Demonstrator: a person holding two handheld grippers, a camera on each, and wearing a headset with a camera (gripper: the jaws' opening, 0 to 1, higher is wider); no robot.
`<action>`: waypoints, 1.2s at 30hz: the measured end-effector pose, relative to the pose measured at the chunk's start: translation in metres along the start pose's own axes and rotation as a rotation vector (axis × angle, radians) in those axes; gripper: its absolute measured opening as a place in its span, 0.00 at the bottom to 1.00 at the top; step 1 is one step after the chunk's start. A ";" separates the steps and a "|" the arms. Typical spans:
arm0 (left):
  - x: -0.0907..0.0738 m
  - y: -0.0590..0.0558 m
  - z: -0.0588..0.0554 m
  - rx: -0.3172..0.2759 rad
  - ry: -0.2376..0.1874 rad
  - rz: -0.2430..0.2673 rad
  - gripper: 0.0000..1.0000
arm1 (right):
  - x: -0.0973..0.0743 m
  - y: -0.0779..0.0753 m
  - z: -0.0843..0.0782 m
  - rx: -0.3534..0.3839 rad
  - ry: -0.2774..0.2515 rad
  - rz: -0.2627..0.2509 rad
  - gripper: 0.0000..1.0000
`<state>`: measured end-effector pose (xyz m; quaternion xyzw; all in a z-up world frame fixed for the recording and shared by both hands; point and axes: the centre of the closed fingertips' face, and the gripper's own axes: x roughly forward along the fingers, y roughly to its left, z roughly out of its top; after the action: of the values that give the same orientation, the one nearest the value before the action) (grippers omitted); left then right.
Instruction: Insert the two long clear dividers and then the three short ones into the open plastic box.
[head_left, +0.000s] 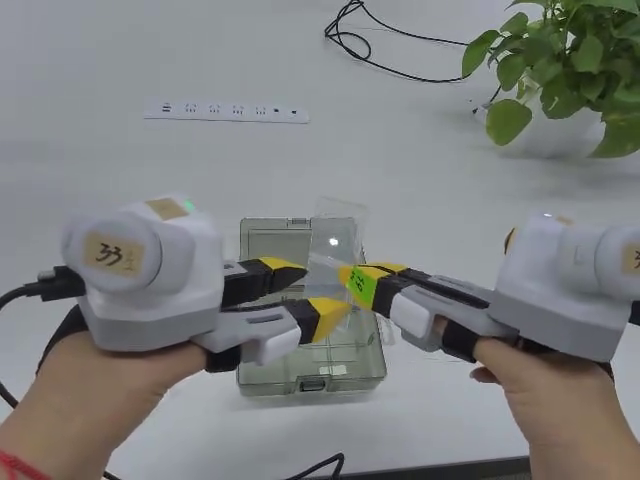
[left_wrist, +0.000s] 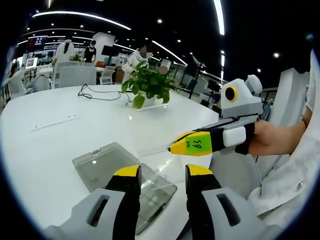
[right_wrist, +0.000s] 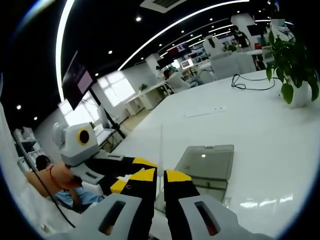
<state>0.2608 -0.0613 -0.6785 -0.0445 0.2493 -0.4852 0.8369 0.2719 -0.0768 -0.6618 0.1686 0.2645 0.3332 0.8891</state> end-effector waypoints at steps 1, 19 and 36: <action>-0.001 0.000 -0.001 0.003 0.002 -0.001 0.34 | 0.000 0.000 0.001 -0.001 0.002 -0.001 0.06; -0.025 0.012 -0.018 0.068 0.023 -0.007 0.46 | 0.000 -0.014 0.012 -0.031 0.071 -0.034 0.06; -0.039 0.016 -0.042 0.201 0.064 -0.048 0.77 | 0.009 -0.028 -0.004 0.068 0.304 -0.134 0.06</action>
<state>0.2389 -0.0136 -0.7054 0.0490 0.2248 -0.5288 0.8170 0.2891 -0.0901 -0.6817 0.1283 0.4177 0.2855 0.8529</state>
